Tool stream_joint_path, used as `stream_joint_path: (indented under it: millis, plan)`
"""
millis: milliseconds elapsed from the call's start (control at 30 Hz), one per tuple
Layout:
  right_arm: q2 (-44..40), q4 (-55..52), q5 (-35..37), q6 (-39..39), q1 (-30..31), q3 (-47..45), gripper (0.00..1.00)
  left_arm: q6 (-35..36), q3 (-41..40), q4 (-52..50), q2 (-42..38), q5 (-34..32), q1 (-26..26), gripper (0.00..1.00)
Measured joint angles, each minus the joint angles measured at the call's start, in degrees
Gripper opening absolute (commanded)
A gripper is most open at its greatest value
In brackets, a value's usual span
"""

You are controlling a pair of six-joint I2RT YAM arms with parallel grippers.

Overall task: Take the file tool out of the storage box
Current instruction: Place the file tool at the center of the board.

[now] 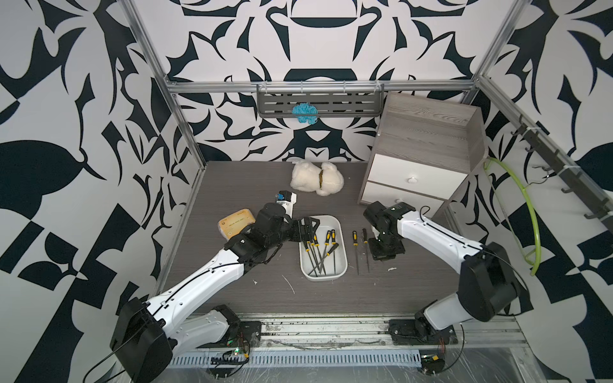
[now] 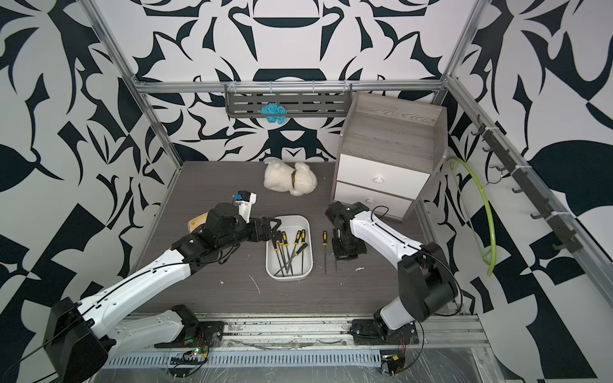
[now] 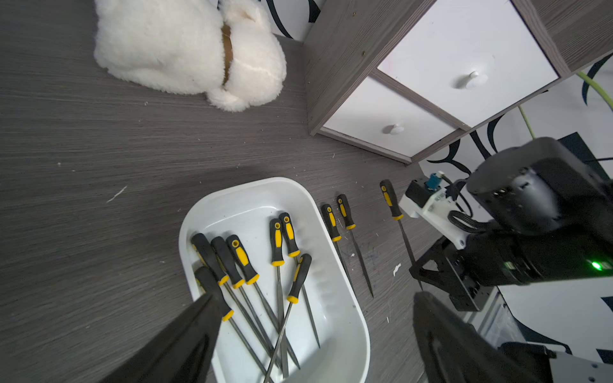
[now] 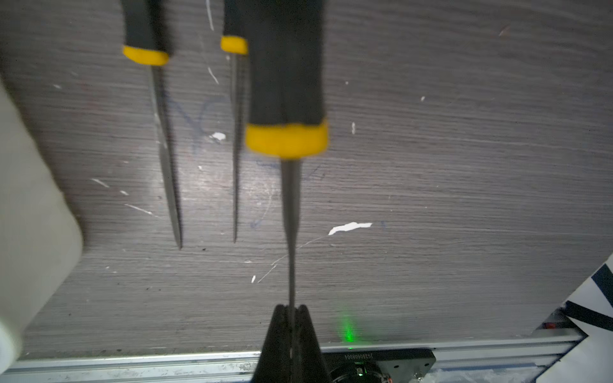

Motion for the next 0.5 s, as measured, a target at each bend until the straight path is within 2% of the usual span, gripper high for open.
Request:
stream_joint_path:
  millis: [500]
  plan:
    - [11.78, 5.49, -3.37, -1.77, -5.09, -1.31, 0.0, -0.04, 0.87, -1.62, -1.44, 2.29, 0.0, 0.97]
